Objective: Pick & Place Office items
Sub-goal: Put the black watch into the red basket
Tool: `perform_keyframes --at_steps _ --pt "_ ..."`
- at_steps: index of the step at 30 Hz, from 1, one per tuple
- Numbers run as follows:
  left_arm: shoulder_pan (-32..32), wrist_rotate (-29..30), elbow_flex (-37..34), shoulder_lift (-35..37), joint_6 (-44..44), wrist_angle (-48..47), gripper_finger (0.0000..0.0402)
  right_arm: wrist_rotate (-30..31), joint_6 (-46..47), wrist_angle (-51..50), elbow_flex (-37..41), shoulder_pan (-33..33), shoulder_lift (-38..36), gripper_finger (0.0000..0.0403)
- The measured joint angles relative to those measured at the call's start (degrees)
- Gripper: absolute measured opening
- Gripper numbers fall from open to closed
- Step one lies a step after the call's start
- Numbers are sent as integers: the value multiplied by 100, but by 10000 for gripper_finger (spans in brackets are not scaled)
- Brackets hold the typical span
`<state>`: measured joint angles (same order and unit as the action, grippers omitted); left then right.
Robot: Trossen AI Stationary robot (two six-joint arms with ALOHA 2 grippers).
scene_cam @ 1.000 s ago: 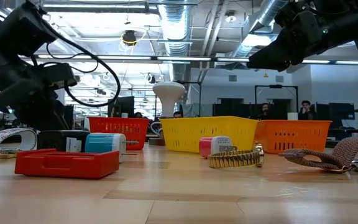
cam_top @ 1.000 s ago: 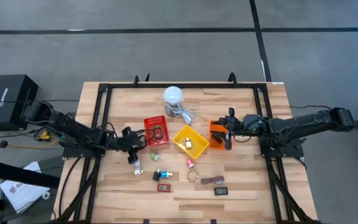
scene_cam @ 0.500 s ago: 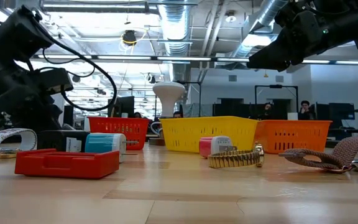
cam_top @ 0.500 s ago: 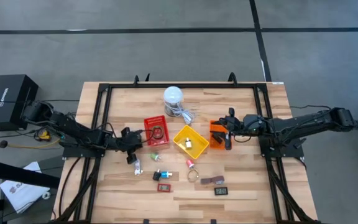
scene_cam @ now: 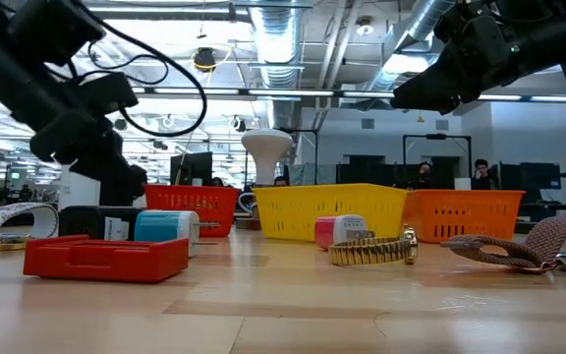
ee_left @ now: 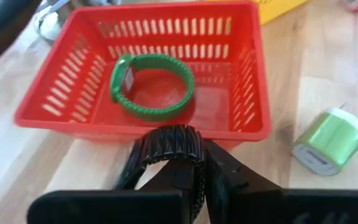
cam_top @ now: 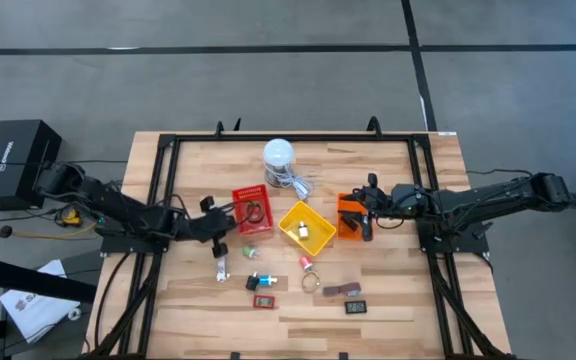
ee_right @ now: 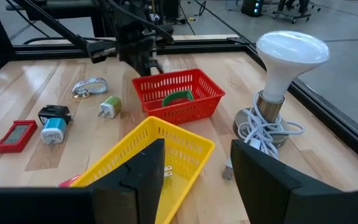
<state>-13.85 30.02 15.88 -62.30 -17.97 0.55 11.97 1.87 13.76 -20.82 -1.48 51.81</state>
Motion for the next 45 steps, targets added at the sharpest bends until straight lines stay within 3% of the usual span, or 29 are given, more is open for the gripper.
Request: perform_keyframes --at_steps 9,14,19,25,35,42,45 --pt "3 462 1277 0 192 -1794 6 -2 327 0 0 1 0 175" --pt "242 329 1871 2 568 -1667 7 -2 327 0 0 1 0 175" --pt "646 -35 1915 -34 757 -1173 7 -2 327 0 0 1 0 175" --pt "978 -758 1917 -641 1170 -196 7 -2 322 -17 0 1 0 175" --pt "1302 -793 1906 -1806 1146 -71 17 0 310 -75 1 1 0 175" --pt "1328 -757 1906 -1800 1129 -57 58 0 308 -186 0 1 0 175" --pt "1341 -329 1906 -1702 1130 -37 81 0 310 -184 0 1 0 175"
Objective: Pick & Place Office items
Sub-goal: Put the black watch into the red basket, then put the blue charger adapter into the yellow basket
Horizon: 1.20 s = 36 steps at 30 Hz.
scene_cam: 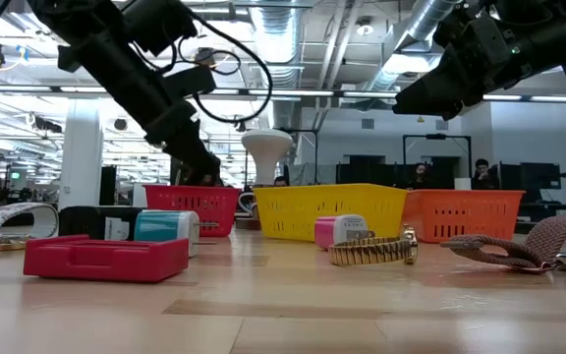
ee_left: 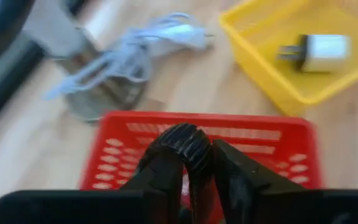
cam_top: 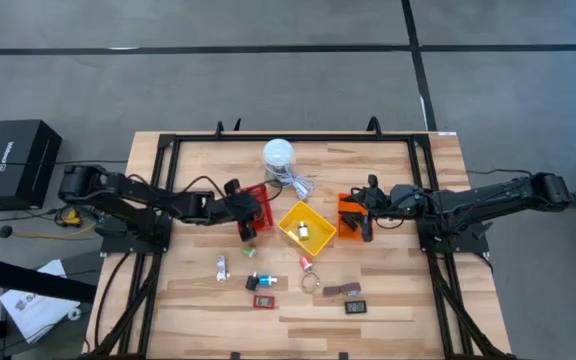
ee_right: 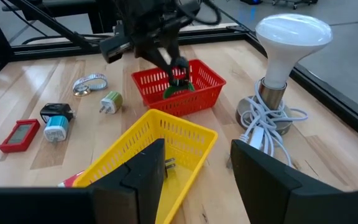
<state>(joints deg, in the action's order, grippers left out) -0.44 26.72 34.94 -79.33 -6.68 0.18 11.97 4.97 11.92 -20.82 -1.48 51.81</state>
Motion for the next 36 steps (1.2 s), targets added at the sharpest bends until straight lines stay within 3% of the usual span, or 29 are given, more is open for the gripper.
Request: perform_keyframes --at_steps 3,10,22,30,36 --pt "115 303 2 38 -107 5 100 0 0 2 1 0 0 175" --pt "240 -235 2 50 -131 -6 119 0 0 5 0 0 0 175" --pt "240 -236 2 50 -127 -10 120 0 0 4 2 0 2 175" --pt "235 -886 2 52 -132 162 115 2 356 -10 0 2 2 175" --pt "235 -941 2 52 -131 378 108 4 624 -140 0 56 2 175"
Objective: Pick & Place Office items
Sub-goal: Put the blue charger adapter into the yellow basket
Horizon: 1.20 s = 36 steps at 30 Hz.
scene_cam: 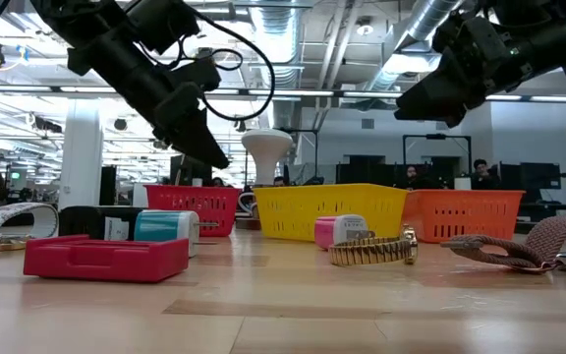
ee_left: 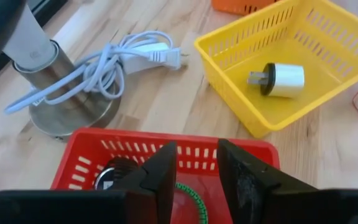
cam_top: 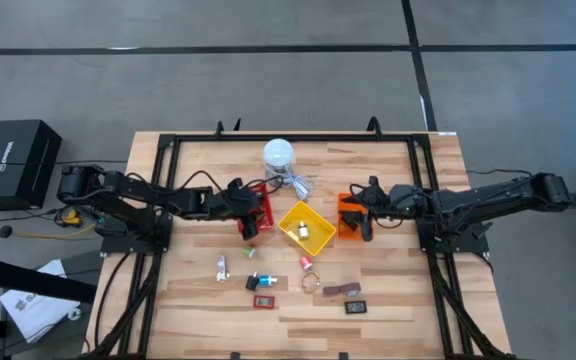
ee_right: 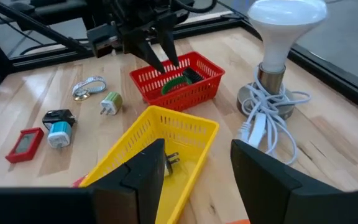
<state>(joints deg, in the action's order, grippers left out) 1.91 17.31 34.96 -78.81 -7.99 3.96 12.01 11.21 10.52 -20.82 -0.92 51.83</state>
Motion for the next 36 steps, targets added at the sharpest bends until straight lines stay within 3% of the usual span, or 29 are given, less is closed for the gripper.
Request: perform_keyframes --at_steps 9,13,20,28,33,36 --pt "-243 -51 0 2 2 252 106 -1 42 0 0 84 0 175" --pt "-426 -497 0 2 12 449 108 1 -69 -1 1 185 0 175" --pt "-1112 -583 0 2 -39 560 128 0 -121 -2 1 165 1 175" --pt "-1991 -667 5 -195 -1006 1364 166 -8 -202 9 1 313 2 175" --pt "-2357 -890 573 -961 -1121 1456 167 -15 -217 97 1 340 2 175" --pt "-2477 -996 1250 -1436 -883 788 166 -17 -217 144 1 340 2 175"
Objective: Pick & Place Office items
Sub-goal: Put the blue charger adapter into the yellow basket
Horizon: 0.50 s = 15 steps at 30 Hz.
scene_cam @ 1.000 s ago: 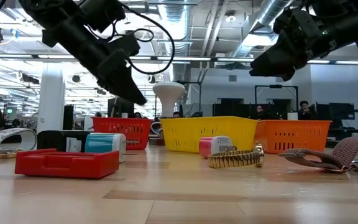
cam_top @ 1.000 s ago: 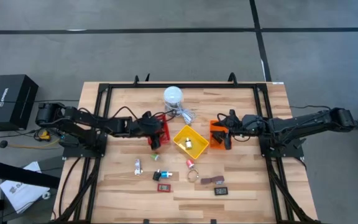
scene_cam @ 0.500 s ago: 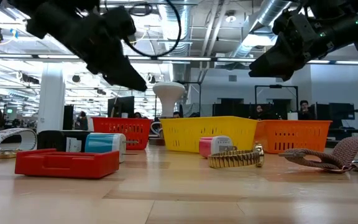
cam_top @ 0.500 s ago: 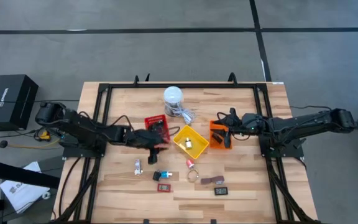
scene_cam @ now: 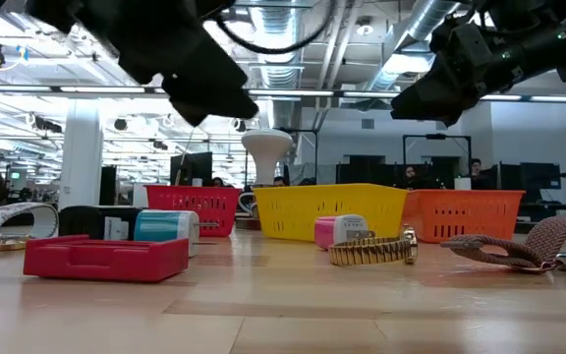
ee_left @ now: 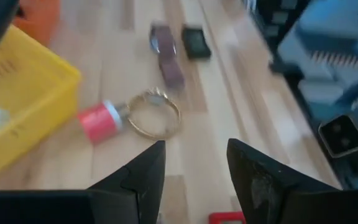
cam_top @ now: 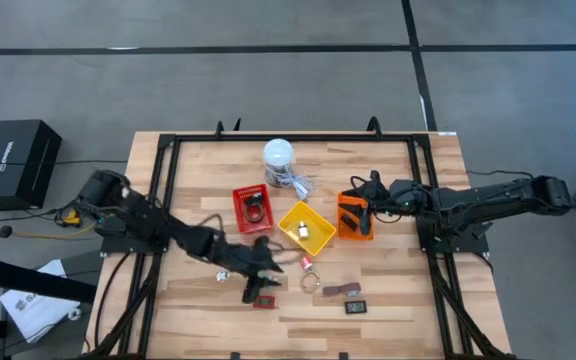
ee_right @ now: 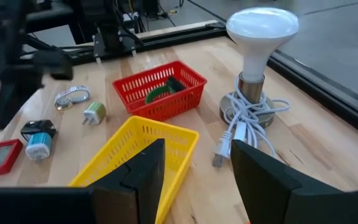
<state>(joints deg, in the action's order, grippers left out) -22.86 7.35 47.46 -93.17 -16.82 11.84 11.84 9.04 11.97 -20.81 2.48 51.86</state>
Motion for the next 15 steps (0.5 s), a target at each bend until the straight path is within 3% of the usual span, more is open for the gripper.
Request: perform_keyframes --at_steps 4,10,15 --pt "-45 17 761 -370 -148 -1408 169 0 0 -12 0 0 0 175" --pt "-184 -17 910 -635 -560 -1879 176 0 -48 -11 1 0 0 175" --pt "-279 428 897 -732 -822 -2482 180 -4 -62 -69 0 0 0 175"
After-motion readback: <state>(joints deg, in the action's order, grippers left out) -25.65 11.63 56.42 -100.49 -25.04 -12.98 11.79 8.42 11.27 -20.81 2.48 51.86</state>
